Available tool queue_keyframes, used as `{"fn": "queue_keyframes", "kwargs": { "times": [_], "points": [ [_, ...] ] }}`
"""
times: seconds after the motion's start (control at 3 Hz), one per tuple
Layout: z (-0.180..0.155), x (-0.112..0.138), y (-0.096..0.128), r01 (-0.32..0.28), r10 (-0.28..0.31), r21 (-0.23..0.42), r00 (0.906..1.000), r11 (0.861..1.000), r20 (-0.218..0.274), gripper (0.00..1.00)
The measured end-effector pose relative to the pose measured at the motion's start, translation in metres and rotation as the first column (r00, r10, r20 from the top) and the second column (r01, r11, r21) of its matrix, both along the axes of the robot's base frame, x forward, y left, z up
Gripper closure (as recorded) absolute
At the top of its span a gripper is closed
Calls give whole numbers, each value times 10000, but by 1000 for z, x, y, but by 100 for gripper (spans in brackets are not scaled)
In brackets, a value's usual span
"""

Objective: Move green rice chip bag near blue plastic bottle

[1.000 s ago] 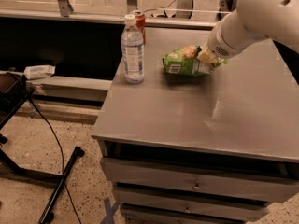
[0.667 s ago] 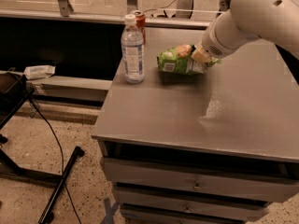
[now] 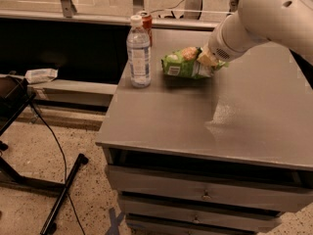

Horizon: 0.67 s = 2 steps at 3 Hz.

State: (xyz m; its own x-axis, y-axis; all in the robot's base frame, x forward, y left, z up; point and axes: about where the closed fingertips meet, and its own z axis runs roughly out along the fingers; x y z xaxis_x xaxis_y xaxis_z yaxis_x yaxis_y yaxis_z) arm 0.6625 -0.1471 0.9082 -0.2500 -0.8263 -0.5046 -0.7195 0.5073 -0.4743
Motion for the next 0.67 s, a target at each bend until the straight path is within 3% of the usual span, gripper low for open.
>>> {"fn": "queue_keyframes", "kwargs": {
  "times": [0.33, 0.67],
  "points": [
    [1, -1, 1, -18, 18, -10, 10000, 10000, 8, 52],
    [1, -1, 2, -30, 30, -16, 10000, 10000, 14, 28]
  ]
}}
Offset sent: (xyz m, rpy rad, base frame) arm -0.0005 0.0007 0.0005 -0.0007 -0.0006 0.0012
